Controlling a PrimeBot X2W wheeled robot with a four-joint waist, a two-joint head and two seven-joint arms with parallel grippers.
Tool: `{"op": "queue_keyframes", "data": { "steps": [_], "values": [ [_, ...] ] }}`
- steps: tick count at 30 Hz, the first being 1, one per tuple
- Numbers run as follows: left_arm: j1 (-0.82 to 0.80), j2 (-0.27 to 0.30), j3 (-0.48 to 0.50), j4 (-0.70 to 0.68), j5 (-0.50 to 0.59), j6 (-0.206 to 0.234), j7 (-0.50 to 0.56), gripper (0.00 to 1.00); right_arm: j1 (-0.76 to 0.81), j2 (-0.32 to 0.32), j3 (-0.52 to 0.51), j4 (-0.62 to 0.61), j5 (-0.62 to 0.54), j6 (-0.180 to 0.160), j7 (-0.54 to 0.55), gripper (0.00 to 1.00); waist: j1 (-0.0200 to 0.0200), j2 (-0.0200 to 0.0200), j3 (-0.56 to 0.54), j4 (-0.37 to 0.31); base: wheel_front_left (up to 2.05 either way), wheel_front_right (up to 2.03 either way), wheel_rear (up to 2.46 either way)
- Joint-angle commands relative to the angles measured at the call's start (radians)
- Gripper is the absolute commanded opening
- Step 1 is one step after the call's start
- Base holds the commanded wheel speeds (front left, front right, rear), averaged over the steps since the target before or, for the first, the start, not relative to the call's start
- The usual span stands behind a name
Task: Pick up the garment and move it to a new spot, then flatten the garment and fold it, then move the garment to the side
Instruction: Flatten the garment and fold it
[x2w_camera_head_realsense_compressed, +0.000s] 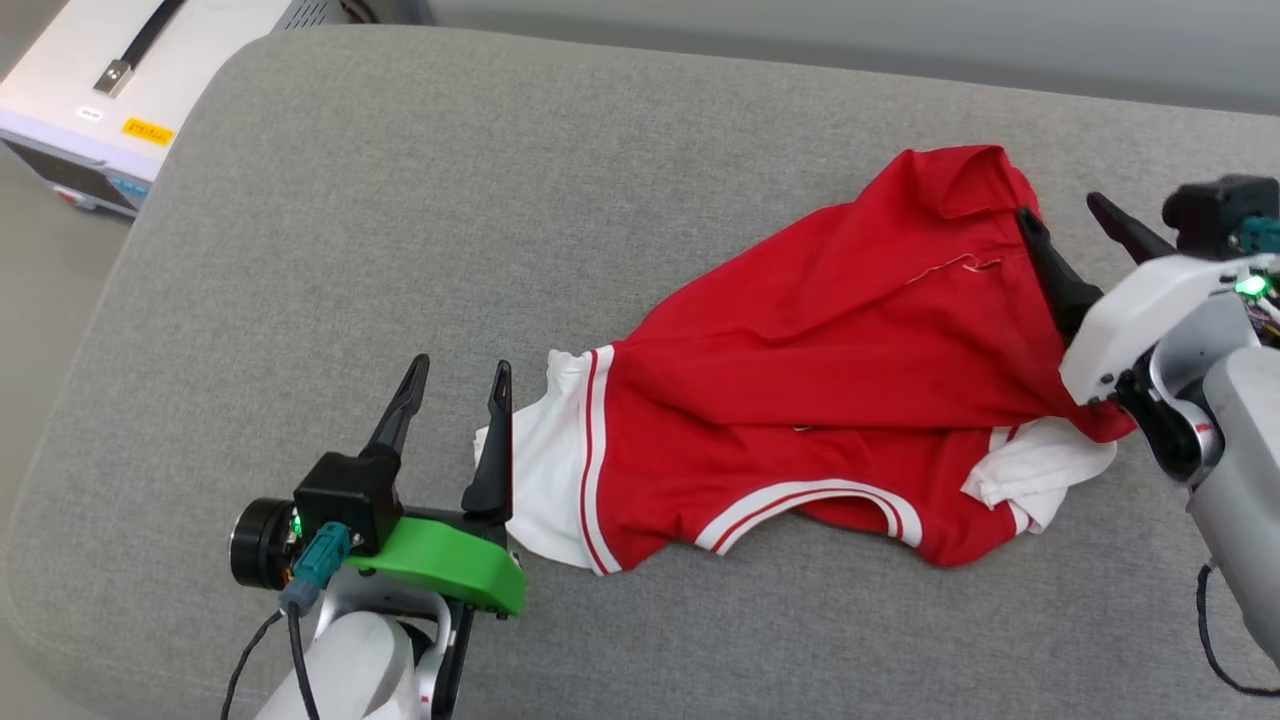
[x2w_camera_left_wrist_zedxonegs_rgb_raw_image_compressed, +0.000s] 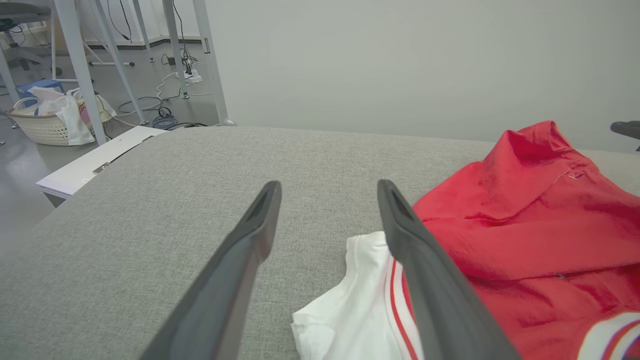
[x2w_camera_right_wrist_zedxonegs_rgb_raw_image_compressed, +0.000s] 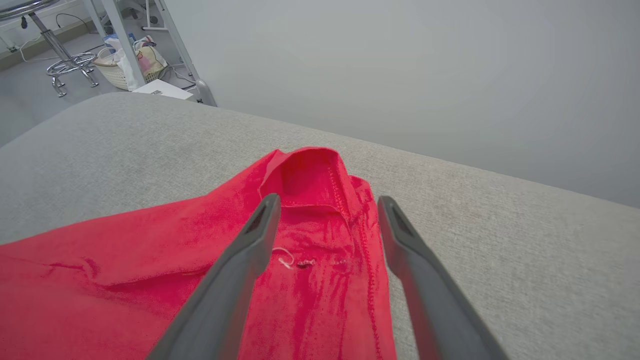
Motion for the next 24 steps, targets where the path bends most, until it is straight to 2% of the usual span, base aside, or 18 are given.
{"op": "queue_keyframes", "data": {
  "steps": [1, 5, 8, 18, 24],
  "values": [
    [0.014, 0.010, 0.007, -0.007, 0.004, 0.008, -0.004, 1.00, 0.046, -0.008, -0.020, -0.019, -0.011, 0.000, -0.018, 1.00, 0.0000, 0.0000, -0.044, -0.042, 0.00, 0.00, 0.00],
    [0.040, 0.028, 0.018, -0.018, -0.002, 0.021, 0.003, 1.00, 0.170, -0.006, -0.075, -0.105, -0.030, 0.000, -0.011, 1.00, 0.0000, 0.0000, -0.069, -0.075, 0.00, 0.00, 0.00],
    [0.058, 0.039, 0.024, -0.029, -0.005, 0.030, 0.008, 1.00, 0.265, -0.006, -0.112, -0.186, -0.049, 0.000, 0.050, 1.00, 0.0000, 0.0000, -0.079, -0.095, 0.00, 0.00, 0.00],
    [0.066, 0.052, 0.023, -0.054, -0.012, 0.037, 0.025, 1.00, 0.525, -0.008, -0.174, -0.563, -0.088, 0.000, 0.447, 1.00, 0.0000, 0.0000, -0.069, -0.124, 0.00, 0.00, 0.00],
    [0.038, 0.038, 0.009, -0.053, -0.010, 0.027, 0.023, 1.00, 0.542, 0.017, -0.213, -0.655, -0.122, 0.000, 0.570, 1.00, 0.0000, 0.0000, -0.029, -0.099, 0.00, 0.00, 0.00]
  ]
}}
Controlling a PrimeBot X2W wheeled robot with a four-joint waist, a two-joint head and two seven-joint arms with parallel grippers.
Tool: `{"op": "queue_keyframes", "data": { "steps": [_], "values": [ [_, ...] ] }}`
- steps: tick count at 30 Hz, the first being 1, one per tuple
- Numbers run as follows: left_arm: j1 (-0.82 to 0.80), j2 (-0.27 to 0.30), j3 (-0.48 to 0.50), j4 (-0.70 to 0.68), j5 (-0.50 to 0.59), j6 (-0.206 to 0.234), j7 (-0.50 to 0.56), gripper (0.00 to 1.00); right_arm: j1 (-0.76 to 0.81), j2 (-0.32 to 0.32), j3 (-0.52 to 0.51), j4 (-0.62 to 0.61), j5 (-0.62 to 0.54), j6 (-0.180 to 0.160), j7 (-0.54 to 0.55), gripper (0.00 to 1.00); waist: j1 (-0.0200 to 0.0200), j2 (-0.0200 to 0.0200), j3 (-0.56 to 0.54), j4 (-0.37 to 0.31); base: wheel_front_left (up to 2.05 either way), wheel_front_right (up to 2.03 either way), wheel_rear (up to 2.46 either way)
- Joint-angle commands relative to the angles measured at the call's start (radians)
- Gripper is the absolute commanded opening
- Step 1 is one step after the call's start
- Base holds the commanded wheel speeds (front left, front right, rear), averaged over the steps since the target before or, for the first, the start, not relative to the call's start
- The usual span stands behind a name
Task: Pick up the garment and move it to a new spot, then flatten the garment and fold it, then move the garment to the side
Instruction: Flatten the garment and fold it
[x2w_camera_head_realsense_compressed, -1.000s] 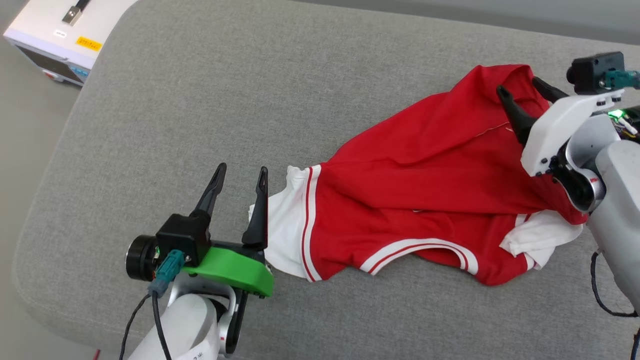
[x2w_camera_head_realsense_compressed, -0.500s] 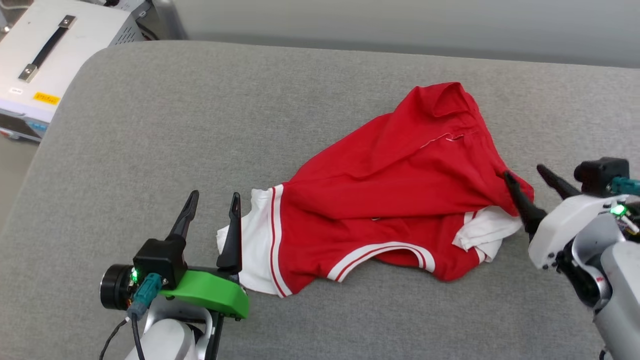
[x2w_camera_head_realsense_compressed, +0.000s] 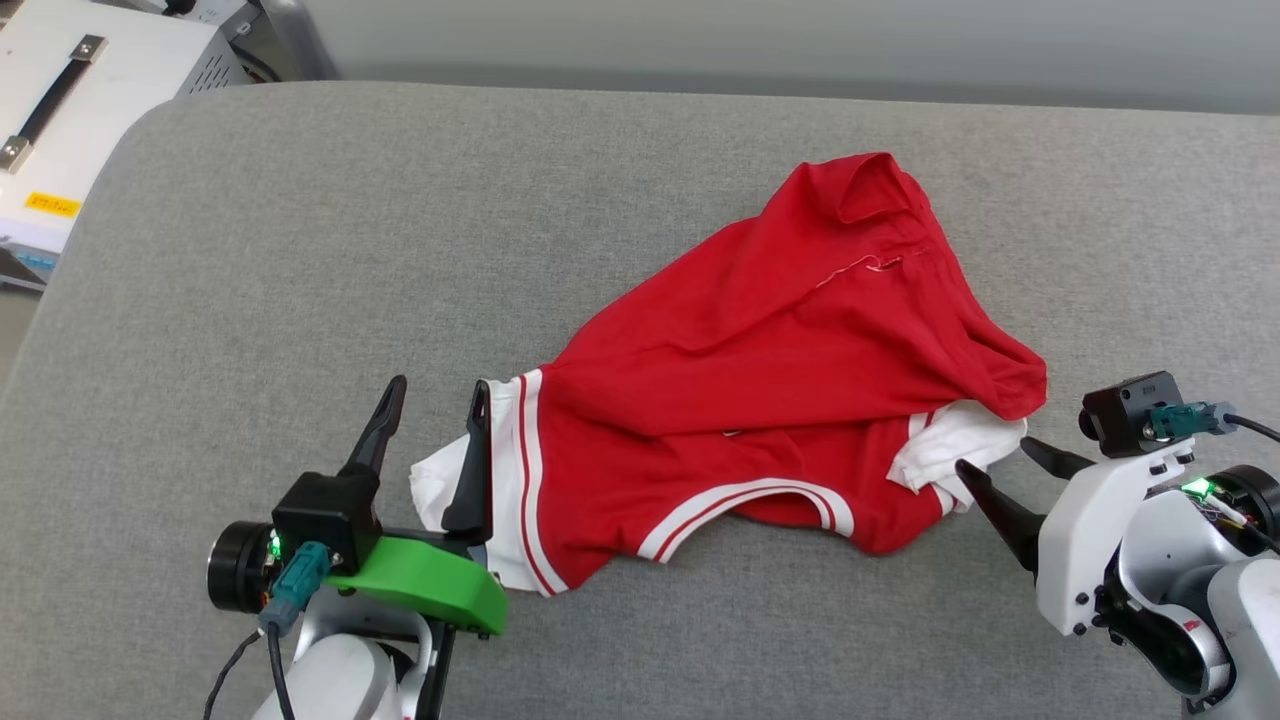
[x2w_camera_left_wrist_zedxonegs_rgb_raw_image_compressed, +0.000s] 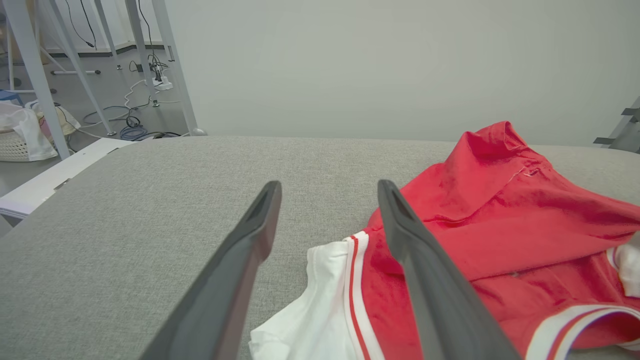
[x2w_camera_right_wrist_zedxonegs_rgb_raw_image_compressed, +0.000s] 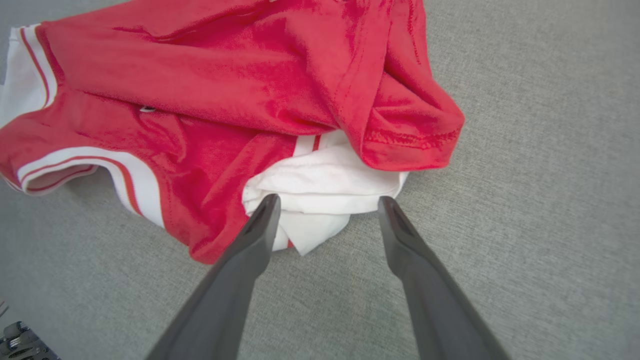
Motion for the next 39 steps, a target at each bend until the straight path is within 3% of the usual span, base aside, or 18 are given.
{"op": "queue_keyframes", "data": {
  "steps": [1, 14, 15, 16, 17, 25, 34, 37, 39],
  "values": [
    [-0.019, -0.007, -0.004, 0.002, -0.002, -0.007, -0.002, 1.00, -0.001, 0.009, -0.010, -0.005, -0.014, 0.000, 0.018, 1.00, 0.0000, 0.0000, 0.020, 0.019, 0.00, 0.00, 0.00],
    [-0.064, -0.050, -0.015, 0.036, 0.002, -0.025, -0.018, 1.00, -0.066, 0.059, -0.103, 0.079, -0.065, 0.000, 0.077, 1.00, 0.0000, 0.0000, 0.096, 0.070, 0.00, 0.00, 0.00],
    [-0.067, -0.052, -0.016, 0.038, 0.002, -0.027, -0.019, 1.00, -0.070, 0.062, -0.099, 0.086, -0.064, 0.000, 0.079, 0.51, 0.0000, 0.0000, 0.101, 0.071, 0.00, 0.00, 0.00],
    [-0.071, -0.055, -0.017, 0.042, 0.003, -0.030, -0.020, 1.00, -0.074, 0.065, -0.094, 0.091, -0.063, 0.000, 0.076, 0.13, 0.0000, 0.0000, 0.103, 0.072, 0.00, 0.00, 0.00],
    [-0.073, -0.056, -0.017, 0.044, 0.003, -0.032, -0.021, 1.00, -0.075, 0.067, -0.092, 0.093, -0.062, 0.000, 0.073, 0.00, 0.0000, 0.0000, 0.104, 0.071, 0.00, 0.00, 0.00],
    [-0.072, -0.057, -0.010, 0.061, 0.007, -0.035, -0.025, 1.00, -0.051, 0.048, -0.148, 0.020, -0.074, 0.000, 0.056, 0.00, 0.0000, 0.0000, 0.085, 0.044, 0.00, 0.00, 0.00],
    [-0.053, -0.048, -0.005, 0.060, 0.003, -0.032, -0.026, 1.00, 0.091, 0.049, -0.324, -0.043, -0.068, 0.000, 0.149, 0.00, 0.0000, 0.0000, 0.040, 0.009, 0.00, 0.00, 0.00],
    [-0.047, -0.044, -0.005, 0.059, -0.001, -0.030, -0.023, 1.00, 0.142, 0.082, -0.382, -0.006, -0.052, 0.000, 0.151, 0.09, 0.0000, 0.0000, 0.034, 0.003, 0.00, 0.00, 0.00],
    [-0.042, -0.041, -0.005, 0.057, -0.003, -0.028, -0.021, 1.00, 0.164, 0.104, -0.407, 0.026, -0.050, 0.000, 0.142, 0.30, 0.0000, 0.0000, 0.031, -0.001, 0.00, 0.00, 0.00]
  ]
}}
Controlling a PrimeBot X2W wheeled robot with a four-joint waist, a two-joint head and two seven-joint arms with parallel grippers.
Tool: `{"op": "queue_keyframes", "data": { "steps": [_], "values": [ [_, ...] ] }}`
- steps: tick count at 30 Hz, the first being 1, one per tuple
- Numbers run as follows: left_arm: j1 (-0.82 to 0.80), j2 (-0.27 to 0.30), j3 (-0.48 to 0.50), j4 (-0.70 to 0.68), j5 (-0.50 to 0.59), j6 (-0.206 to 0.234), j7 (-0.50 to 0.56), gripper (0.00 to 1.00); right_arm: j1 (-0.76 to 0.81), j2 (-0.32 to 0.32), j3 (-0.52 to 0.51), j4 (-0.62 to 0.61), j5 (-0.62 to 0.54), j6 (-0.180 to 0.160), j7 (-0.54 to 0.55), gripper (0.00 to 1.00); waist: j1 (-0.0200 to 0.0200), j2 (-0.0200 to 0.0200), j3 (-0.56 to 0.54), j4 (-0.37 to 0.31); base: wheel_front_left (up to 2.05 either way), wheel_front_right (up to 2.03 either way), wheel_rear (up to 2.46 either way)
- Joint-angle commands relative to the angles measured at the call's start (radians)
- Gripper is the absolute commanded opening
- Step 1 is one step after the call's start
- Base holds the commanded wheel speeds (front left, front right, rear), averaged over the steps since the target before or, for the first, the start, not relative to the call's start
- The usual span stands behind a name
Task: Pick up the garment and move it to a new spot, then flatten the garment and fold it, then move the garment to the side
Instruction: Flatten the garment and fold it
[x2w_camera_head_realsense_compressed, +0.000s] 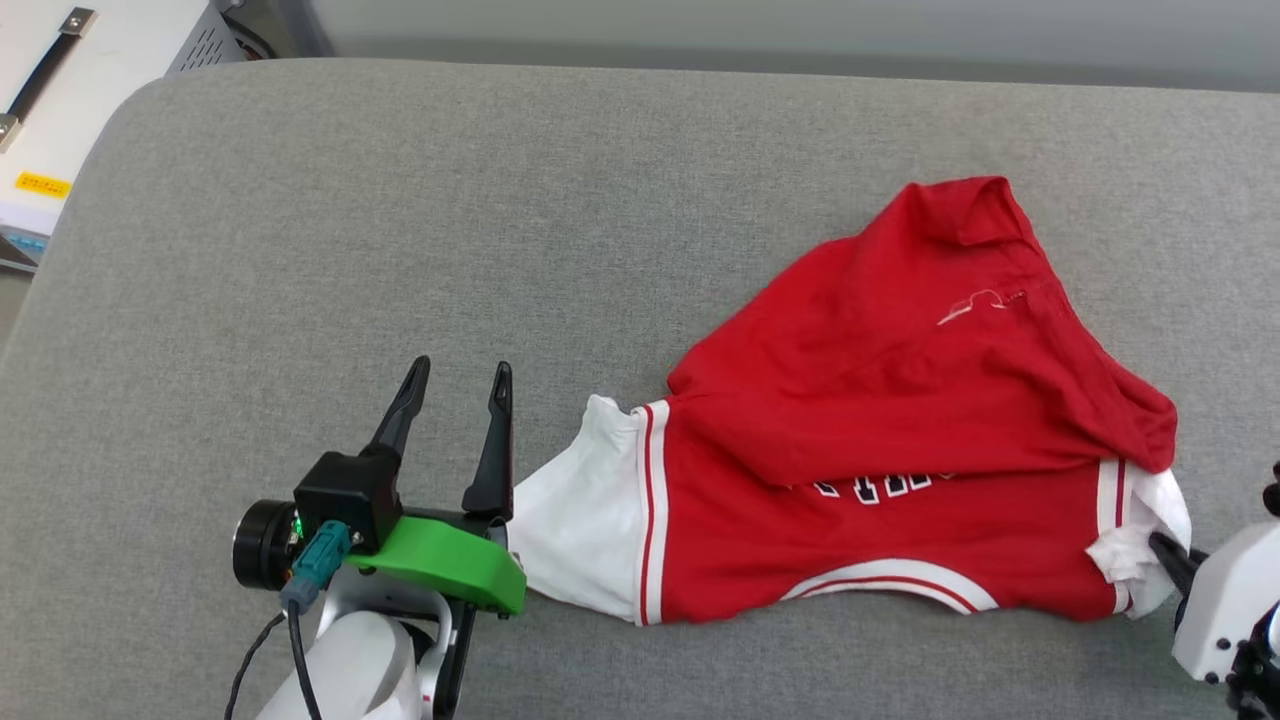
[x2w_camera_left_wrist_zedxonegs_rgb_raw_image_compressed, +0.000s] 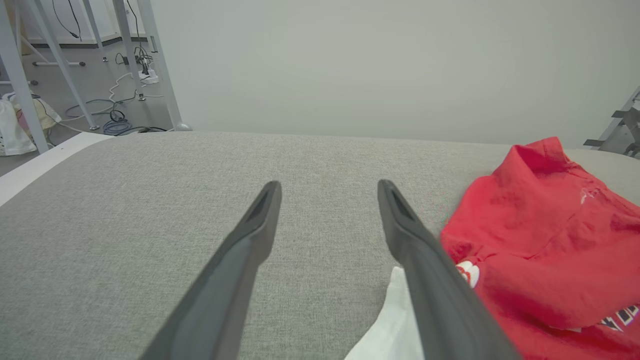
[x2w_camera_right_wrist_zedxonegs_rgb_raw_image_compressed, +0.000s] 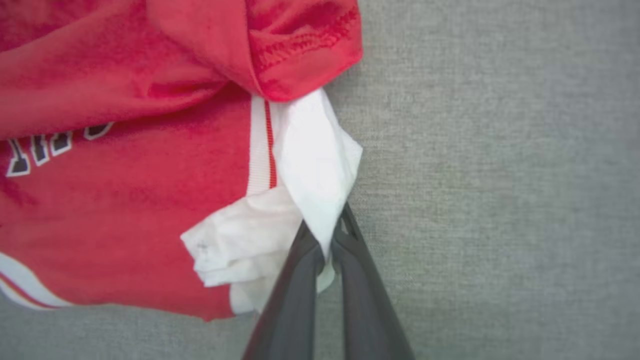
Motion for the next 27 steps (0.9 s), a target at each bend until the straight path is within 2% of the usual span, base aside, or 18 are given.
{"op": "queue_keyframes", "data": {
  "steps": [1, 2, 3, 9, 10, 16, 21, 27],
  "values": [
    [0.013, 0.008, 0.002, -0.003, -0.003, 0.005, 0.002, 1.00, 0.015, 0.017, -0.018, 0.022, 0.009, 0.000, -0.019, 0.40, 0.0000, -0.0001, -0.005, -0.006, 0.00, 0.00, 0.00],
    [0.015, 0.010, 0.002, -0.005, -0.004, 0.006, 0.004, 1.00, 0.017, 0.026, -0.031, 0.039, 0.012, 0.000, -0.039, 0.90, 0.0000, -0.0001, -0.005, -0.008, 0.00, 0.00, 0.00],
    [0.017, 0.012, 0.002, -0.006, -0.005, 0.007, 0.006, 1.00, 0.017, 0.033, -0.038, 0.051, 0.012, 0.000, -0.060, 1.00, 0.0000, -0.0001, -0.006, -0.009, 0.00, 0.00, 0.00],
    [0.031, 0.021, 0.001, -0.007, -0.010, 0.011, 0.014, 1.00, 0.030, 0.063, -0.040, 0.055, -0.011, 0.000, -0.233, 1.00, 0.0000, -0.0001, -0.026, -0.012, 0.00, 0.00, 0.00],
    [0.047, 0.029, 0.005, -0.004, -0.017, 0.016, 0.019, 1.00, 0.052, 0.085, -0.037, 0.026, -0.035, 0.000, -0.321, 1.00, 0.0000, -0.0001, -0.045, -0.015, 0.00, 0.00, 0.00],
    [0.082, 0.056, 0.027, -0.004, -0.035, 0.028, 0.029, 1.00, 0.096, 0.134, -0.025, -0.048, -0.103, 0.000, -0.466, 1.00, 0.0000, -0.0001, -0.083, -0.019, 0.00, 0.00, 0.00],
    [0.095, 0.084, 0.042, -0.003, -0.055, 0.030, 0.064, 1.00, 0.106, 0.164, 0.011, -0.125, -0.165, 0.000, -0.529, 1.00, 0.0000, -0.0001, -0.102, -0.029, 0.00, 0.00, 0.00],
    [0.084, 0.126, 0.022, -0.001, -0.118, -0.001, 0.246, 1.00, 0.132, 0.187, 0.077, -0.223, -0.215, 0.000, -0.547, 1.00, 0.0000, -0.0001, -0.108, -0.038, 0.00, 0.00, 0.00]
  ]
}}
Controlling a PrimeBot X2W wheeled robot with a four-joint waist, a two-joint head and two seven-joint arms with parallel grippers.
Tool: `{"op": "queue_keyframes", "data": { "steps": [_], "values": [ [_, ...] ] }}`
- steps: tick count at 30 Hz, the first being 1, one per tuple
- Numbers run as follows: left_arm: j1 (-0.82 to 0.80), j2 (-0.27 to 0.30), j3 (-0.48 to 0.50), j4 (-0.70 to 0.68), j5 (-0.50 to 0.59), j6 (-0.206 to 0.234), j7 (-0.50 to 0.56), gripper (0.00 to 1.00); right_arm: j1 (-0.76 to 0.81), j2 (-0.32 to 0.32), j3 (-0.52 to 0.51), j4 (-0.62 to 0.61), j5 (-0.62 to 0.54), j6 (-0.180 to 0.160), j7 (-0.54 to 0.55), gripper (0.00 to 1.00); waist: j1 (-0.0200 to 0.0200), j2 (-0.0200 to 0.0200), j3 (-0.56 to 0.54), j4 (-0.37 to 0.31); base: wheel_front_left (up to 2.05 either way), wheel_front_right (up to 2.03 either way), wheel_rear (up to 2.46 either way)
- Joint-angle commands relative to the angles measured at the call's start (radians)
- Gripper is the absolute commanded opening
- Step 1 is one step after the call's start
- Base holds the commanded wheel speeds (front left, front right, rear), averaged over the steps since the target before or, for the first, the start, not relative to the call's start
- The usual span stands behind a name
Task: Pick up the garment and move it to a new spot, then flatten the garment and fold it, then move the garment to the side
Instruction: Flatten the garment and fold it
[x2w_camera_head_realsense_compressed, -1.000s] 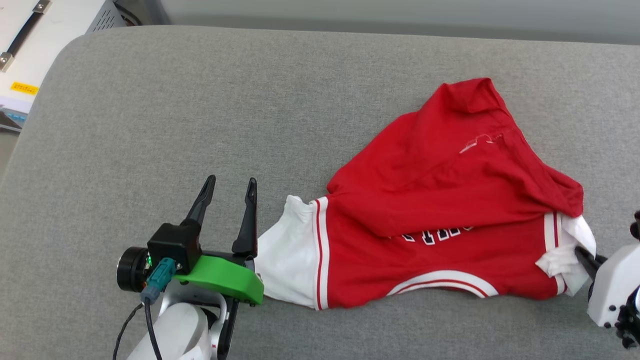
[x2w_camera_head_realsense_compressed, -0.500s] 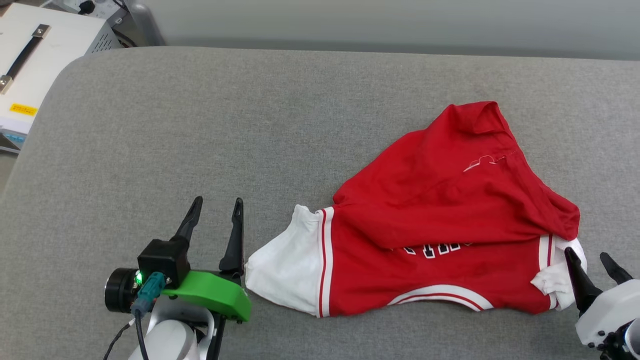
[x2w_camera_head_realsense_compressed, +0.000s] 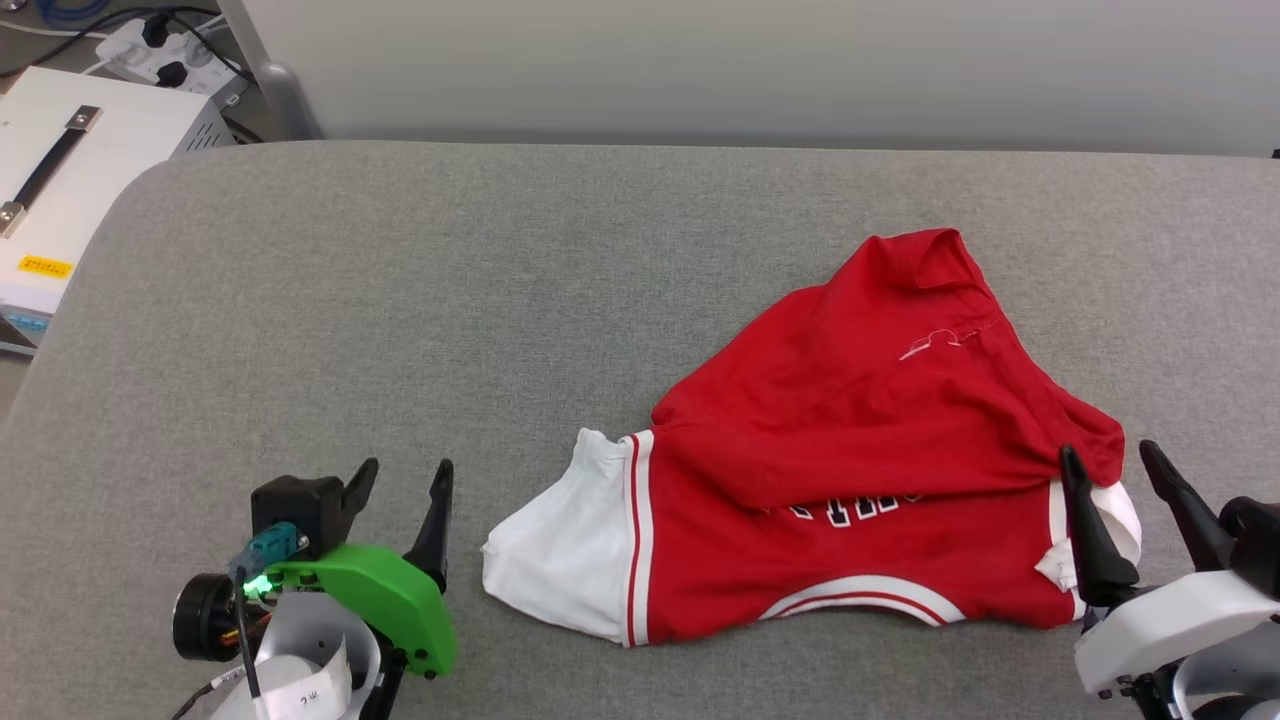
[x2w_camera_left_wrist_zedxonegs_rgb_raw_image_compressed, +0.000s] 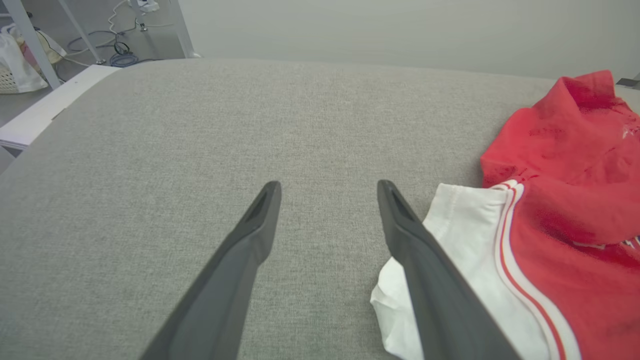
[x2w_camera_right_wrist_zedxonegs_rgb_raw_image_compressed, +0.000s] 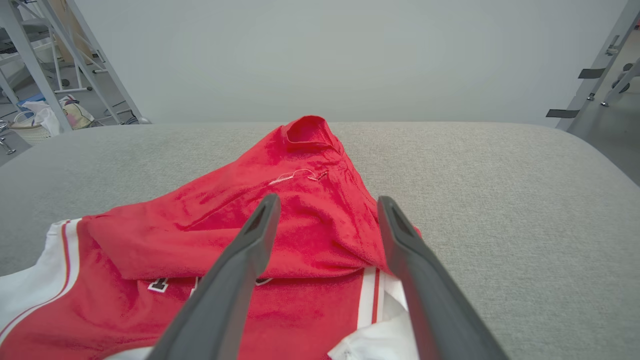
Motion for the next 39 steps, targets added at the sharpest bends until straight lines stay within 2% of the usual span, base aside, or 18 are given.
{"op": "queue_keyframes", "data": {
  "steps": [1, 6, 10, 14, 20, 21, 22, 24, 29, 33, 39],
  "values": [
    [-0.006, 0.014, -0.009, -0.002, -0.020, -0.011, 0.048, 1.00, 0.014, 0.007, 0.016, -0.020, -0.008, -0.001, -0.003, 1.00, 0.0001, 0.0000, 0.005, -0.006, 0.00, 0.00, 0.00],
    [-0.050, 0.056, -0.058, -0.008, -0.058, -0.047, 0.251, 1.00, 0.015, 0.019, 0.047, -0.058, -0.010, -0.001, 0.006, 1.00, 0.0001, 0.0000, 0.041, -0.023, 0.00, 0.00, 0.00],
    [-0.091, 0.076, -0.111, -0.014, -0.079, -0.095, 0.385, 1.00, 0.001, 0.021, 0.053, -0.060, -0.003, -0.001, 0.003, 1.00, 0.0001, 0.0000, 0.079, -0.033, 0.00, 0.00, 0.00],
    [-0.118, 0.092, -0.160, -0.007, -0.100, -0.141, 0.496, 1.00, -0.017, 0.022, 0.055, -0.058, 0.001, -0.001, -0.002, 1.00, 0.0001, 0.0000, 0.115, -0.042, 0.00, 0.00, 0.00],
    [-0.145, 0.100, -0.226, 0.058, -0.095, -0.174, 0.610, 1.00, -0.037, 0.029, 0.061, -0.053, 0.006, -0.001, -0.001, 1.00, 0.0001, 0.0000, 0.149, -0.053, 0.00, 0.00, 0.00],
    [-0.147, 0.095, -0.236, 0.065, -0.097, -0.181, 0.623, 0.84, -0.038, 0.029, 0.059, -0.051, 0.007, -0.001, -0.001, 1.00, 0.0001, 0.0000, 0.151, -0.054, 0.00, 0.00, 0.00],
    [-0.150, 0.088, -0.247, 0.073, -0.101, -0.188, 0.636, 0.47, -0.040, 0.028, 0.056, -0.047, 0.009, -0.001, 0.001, 1.00, 0.0001, 0.0000, 0.153, -0.055, 0.00, 0.00, 0.00],
    [-0.154, 0.076, -0.260, 0.081, -0.107, -0.200, 0.647, 0.00, -0.042, 0.027, 0.053, -0.044, 0.013, -0.001, 0.003, 1.00, 0.0001, 0.0000, 0.155, -0.057, 0.00, 0.00, 0.00],
    [-0.157, 0.068, -0.245, 0.095, -0.126, -0.201, 0.629, 0.00, -0.039, 0.022, 0.031, -0.033, 0.044, -0.001, 0.027, 1.00, 0.0001, 0.0000, 0.148, -0.061, 0.00, 0.00, 0.00],
    [-0.153, 0.079, -0.206, 0.083, -0.119, -0.181, 0.558, 0.00, -0.026, -0.002, -0.009, -0.002, 0.090, -0.001, 0.075, 1.00, 0.0001, 0.0000, 0.134, -0.060, 0.00, 0.00, 0.00],
    [-0.109, 0.102, -0.144, 0.008, -0.117, -0.127, 0.464, 0.00, 0.018, -0.065, -0.123, 0.067, 0.177, -0.001, 0.272, 1.00, 0.0001, 0.0000, 0.111, -0.052, 0.00, 0.00, 0.00]
  ]
}}
